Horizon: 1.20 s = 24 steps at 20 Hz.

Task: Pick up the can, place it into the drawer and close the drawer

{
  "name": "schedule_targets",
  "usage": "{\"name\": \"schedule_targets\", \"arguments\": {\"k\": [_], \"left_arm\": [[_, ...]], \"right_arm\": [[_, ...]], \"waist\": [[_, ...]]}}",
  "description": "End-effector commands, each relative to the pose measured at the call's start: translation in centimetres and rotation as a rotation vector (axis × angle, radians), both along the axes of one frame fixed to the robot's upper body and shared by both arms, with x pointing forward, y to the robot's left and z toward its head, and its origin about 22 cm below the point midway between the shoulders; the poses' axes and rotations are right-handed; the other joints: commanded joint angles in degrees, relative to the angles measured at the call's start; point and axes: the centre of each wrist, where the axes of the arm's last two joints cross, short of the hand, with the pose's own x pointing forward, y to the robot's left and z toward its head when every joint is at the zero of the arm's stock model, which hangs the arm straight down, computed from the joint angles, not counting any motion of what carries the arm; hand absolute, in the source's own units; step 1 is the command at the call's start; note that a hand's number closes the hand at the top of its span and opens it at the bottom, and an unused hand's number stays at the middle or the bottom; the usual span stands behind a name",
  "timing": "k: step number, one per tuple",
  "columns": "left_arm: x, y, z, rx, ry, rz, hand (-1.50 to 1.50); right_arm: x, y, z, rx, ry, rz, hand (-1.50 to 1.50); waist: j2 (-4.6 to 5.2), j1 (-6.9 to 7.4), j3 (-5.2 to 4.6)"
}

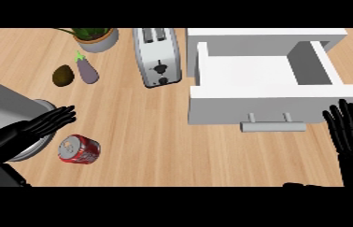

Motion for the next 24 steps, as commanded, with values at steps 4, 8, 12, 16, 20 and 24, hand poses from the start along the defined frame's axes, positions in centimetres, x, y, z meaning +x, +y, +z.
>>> {"name": "schedule_targets", "arguments": {"k": [4, 8, 12, 16, 20, 24], "left_arm": [[0.7, 0.3, -0.9, -0.072, -0.039, -0.133, -1.50], [0.9, 0.2, -2.1, -0.056, -0.026, -0.121, -1.50], [1.9, 1.7, -2.2, -0.055, -0.014, -0.092, -1.50], [1.1, 0.3, -4.9, -0.038, -0.024, -0.088, -1.50], [0.6, 0.4, -6.7, -0.014, -0.011, -0.068, -1.50], [0.5, 2.1, -7.1, -0.020, 0.007, -0.049, -1.50]], "right_arm": [[0.2, -1.5, -0.9, 0.006, -0.007, -0.007, -1.50], [0.6, 0.0, -0.4, 0.013, -0.026, -0.011, -1.50], [-0.1, -0.2, 0.8, -0.009, -0.013, 0.009, -1.50], [1.3, 0.1, -0.1, -0.014, -0.020, -0.005, -1.50], [0.7, 0.9, 0.6, -0.013, -0.005, 0.004, -1.50], [0.1, 0.4, 0.5, 0.001, -0.009, 0.025, -1.50]], "waist": [[0.06, -0.03, 0.00], [0.07, 0.03, -0.01], [0.19, -1.11, -0.10], [0.36, -0.56, -0.11], [0.35, -0.84, -0.14], [0.36, -1.35, -0.12]]}}
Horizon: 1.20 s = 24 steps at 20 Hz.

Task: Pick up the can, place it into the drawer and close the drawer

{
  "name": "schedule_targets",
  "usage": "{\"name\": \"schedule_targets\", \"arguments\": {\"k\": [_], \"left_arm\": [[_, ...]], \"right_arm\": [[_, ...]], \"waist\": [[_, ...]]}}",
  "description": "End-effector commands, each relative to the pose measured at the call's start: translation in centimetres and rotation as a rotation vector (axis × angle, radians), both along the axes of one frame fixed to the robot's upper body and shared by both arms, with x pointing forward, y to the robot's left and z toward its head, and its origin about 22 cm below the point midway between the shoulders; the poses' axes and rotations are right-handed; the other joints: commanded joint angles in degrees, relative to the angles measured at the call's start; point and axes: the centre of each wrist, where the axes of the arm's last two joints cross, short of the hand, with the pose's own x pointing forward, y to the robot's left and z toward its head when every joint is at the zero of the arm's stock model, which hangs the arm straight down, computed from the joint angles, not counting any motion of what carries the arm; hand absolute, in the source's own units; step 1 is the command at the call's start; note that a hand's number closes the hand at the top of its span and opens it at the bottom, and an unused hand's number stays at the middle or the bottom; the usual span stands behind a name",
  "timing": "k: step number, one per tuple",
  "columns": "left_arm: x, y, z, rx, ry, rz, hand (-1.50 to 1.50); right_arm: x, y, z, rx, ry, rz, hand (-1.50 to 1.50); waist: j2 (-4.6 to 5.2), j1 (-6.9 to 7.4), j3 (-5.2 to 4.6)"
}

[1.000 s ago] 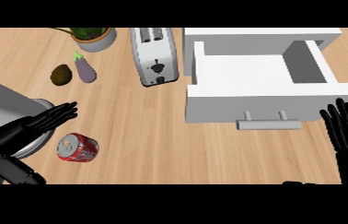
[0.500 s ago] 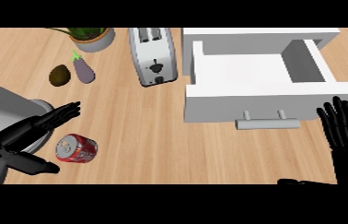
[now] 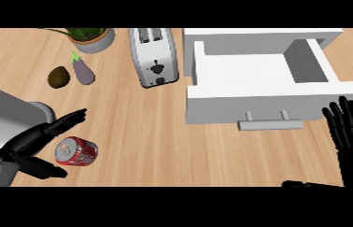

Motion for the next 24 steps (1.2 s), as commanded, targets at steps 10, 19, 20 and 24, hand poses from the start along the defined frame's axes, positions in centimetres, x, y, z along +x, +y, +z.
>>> {"name": "schedule_targets", "arguments": {"k": [10, 19, 20, 24], "left_arm": [[1.1, -0.8, -3.4, -0.163, 0.042, -0.137, -1.50], [2.5, -3.3, -4.7, -0.155, 0.046, -0.161, -1.50], [1.4, -1.9, -4.7, -0.164, 0.044, -0.161, -1.50], [2.3, -3.3, -5.0, -0.163, 0.066, -0.188, -1.50]], "right_arm": [[0.1, 0.3, 1.1, 0.012, -0.015, 0.015, -1.50], [-1.0, 0.2, 1.1, -0.001, -0.004, 0.007, -1.50], [-1.7, -0.1, 1.9, -0.004, -0.006, -0.016, -1.50], [-1.8, -0.3, 1.1, 0.005, 0.003, 0.002, -1.50]], "waist": [[0.02, 0.16, 0.06], [-0.06, 0.08, 0.13], [-0.24, 0.35, 0.14], [-0.16, 0.11, 0.16]]}}
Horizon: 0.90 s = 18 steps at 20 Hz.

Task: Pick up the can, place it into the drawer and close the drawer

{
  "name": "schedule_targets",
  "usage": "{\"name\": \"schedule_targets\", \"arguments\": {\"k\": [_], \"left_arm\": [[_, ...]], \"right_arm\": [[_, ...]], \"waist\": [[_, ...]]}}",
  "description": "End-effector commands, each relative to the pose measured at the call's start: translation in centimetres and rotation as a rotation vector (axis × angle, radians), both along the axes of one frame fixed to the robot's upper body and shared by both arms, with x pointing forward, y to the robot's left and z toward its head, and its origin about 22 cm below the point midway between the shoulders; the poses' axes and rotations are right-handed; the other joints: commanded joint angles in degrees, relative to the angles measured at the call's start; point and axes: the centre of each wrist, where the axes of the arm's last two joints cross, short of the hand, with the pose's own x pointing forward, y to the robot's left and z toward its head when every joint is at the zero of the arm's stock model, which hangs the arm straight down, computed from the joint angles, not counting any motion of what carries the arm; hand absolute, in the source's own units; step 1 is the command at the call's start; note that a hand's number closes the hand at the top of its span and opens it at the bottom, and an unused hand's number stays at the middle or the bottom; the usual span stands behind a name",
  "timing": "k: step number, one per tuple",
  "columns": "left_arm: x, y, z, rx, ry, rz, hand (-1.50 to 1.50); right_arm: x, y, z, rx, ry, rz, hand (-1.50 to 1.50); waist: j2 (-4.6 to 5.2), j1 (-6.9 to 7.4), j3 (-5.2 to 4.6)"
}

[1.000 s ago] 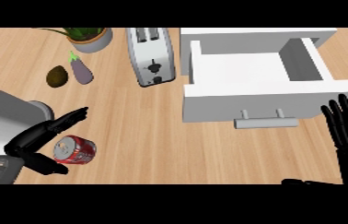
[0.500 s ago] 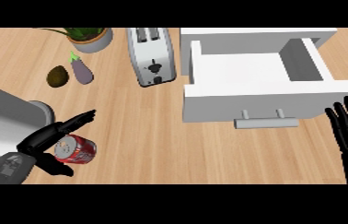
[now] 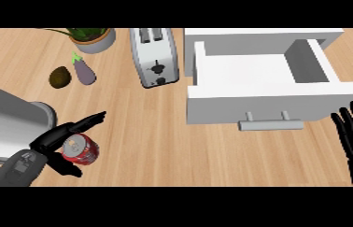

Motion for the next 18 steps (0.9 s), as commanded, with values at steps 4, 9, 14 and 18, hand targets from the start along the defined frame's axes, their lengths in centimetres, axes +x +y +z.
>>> {"name": "schedule_targets", "arguments": {"k": [4, 9, 14, 18], "left_arm": [[1.6, -2.0, -0.1, -0.186, 0.053, -0.129, -1.50], [0.5, -2.3, -0.6, -0.206, 0.038, -0.179, -1.50], [0.5, -2.9, -1.1, -0.224, 0.061, -0.187, 1.50], [1.2, -3.3, 0.4, -0.260, 0.075, -0.240, 1.50]], "right_arm": [[0.2, -0.4, 1.6, -0.002, -0.009, -0.003, -1.50], [-0.7, 0.1, 0.3, 0.015, 0.006, -0.018, -1.50], [-0.1, -0.5, 0.6, 0.001, -0.015, -0.003, -1.50], [0.7, 0.5, 0.1, 0.006, -0.010, -0.026, -1.50]], "waist": [[-0.08, 0.35, -0.02], [-0.25, 0.69, 0.01], [-0.08, 0.56, 0.00], [-0.26, 1.63, 0.07]]}}
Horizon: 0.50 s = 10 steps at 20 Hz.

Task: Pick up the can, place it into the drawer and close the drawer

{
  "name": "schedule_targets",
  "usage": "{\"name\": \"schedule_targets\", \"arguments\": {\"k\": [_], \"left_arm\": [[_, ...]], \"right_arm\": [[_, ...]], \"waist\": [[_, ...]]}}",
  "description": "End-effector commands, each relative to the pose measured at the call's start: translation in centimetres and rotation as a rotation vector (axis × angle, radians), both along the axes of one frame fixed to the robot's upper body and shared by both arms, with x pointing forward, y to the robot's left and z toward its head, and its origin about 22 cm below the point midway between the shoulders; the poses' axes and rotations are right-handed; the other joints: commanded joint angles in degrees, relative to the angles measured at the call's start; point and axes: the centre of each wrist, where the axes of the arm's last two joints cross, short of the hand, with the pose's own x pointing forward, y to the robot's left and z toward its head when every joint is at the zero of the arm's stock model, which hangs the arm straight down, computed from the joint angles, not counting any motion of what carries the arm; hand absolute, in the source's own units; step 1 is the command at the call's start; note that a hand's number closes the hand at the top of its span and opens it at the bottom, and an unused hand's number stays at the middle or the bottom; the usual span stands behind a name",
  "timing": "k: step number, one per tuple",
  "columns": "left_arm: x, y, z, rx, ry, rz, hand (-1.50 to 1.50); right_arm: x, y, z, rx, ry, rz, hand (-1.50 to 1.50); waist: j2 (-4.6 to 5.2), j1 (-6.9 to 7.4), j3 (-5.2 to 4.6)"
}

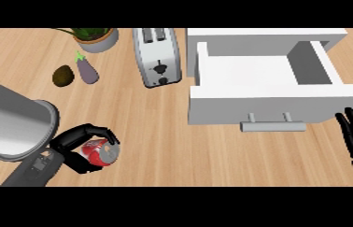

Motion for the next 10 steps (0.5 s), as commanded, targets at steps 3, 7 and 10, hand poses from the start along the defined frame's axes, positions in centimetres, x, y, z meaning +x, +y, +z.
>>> {"name": "schedule_targets", "arguments": {"k": [3, 7, 10], "left_arm": [[-1.5, -0.4, -0.9, -0.229, 0.155, -0.126, 1.50], [-1.9, -0.9, -0.3, -0.260, 0.144, -0.179, 1.50], [-0.8, -1.9, -1.6, -0.312, 0.044, 0.383, 1.50]], "right_arm": [[-1.0, 0.4, -0.2, 0.019, 0.002, -0.026, -1.50], [-0.7, -0.1, 0.9, 0.010, -0.011, -0.032, -1.50], [-1.5, -0.1, 0.7, 0.008, -0.023, -0.031, -1.50]], "waist": [[-0.18, 0.10, 0.02], [-0.24, 0.63, 0.04], [-0.20, 0.99, 0.09]]}}
